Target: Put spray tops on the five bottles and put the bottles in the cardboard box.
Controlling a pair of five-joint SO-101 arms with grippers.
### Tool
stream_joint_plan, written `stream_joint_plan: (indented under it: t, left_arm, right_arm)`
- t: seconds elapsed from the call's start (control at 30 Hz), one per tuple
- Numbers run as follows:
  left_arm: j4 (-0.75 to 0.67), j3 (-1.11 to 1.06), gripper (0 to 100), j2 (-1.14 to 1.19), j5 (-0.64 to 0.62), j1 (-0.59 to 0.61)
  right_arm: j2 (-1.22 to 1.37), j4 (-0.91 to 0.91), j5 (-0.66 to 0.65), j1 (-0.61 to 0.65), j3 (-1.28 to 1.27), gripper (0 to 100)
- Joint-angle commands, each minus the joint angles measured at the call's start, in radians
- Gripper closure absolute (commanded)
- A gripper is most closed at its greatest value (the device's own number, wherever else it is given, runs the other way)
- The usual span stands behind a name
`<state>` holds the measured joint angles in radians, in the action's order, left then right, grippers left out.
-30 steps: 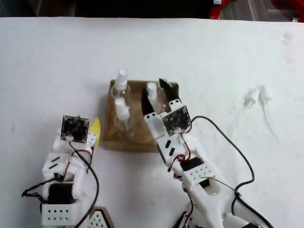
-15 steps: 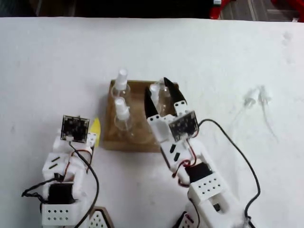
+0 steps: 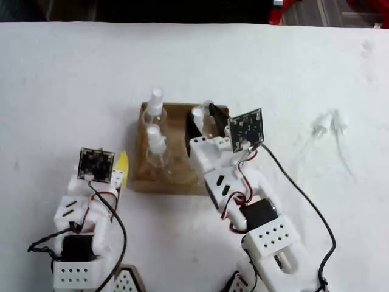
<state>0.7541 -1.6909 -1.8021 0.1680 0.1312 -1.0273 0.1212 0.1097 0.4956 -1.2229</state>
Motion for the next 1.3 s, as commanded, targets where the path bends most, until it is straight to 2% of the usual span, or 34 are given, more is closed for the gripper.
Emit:
stream_joint_plan:
  t: [0.0, 0.33, 0.4, 0.5, 0.67, 0.87, 1.13, 1.27]
  left_arm:
    - [-0.005, -0.002, 83, -0.005, 0.011, -0.002]
    - [-0.005, -0.002, 83, -0.005, 0.011, -0.002]
    - [-0.005, -0.002, 83, -0.005, 0.011, -0.002]
    - [-0.005, -0.002, 83, -0.005, 0.011, -0.002]
    - [-0.005, -0.002, 83, -0.005, 0.011, -0.002]
    - [-0.006, -0.002, 83, -0.005, 0.011, -0.004]
    - [-0.006, -0.002, 83, -0.005, 0.012, -0.007]
    - [-0.006, -0.002, 83, -0.005, 0.011, -0.004]
  right_arm:
    - [0.012, 0.005, 0.011, 0.007, 0.068, 84.0]
    - [0.249, 0.005, 0.020, -0.001, 0.176, 84.1]
    - [0.251, 0.012, 0.014, -0.001, 0.172, 87.6]
    - [0.251, 0.012, 0.012, -0.001, 0.170, 98.8]
    - [0.251, 0.013, 0.009, -0.001, 0.169, 94.7]
    - [0.251, 0.005, -0.135, 0.004, 0.137, 94.7]
    - [0.240, -0.035, -0.135, -0.001, 0.175, 94.1]
    - [0.145, -0.036, -0.135, -0.033, 0.218, 94.1]
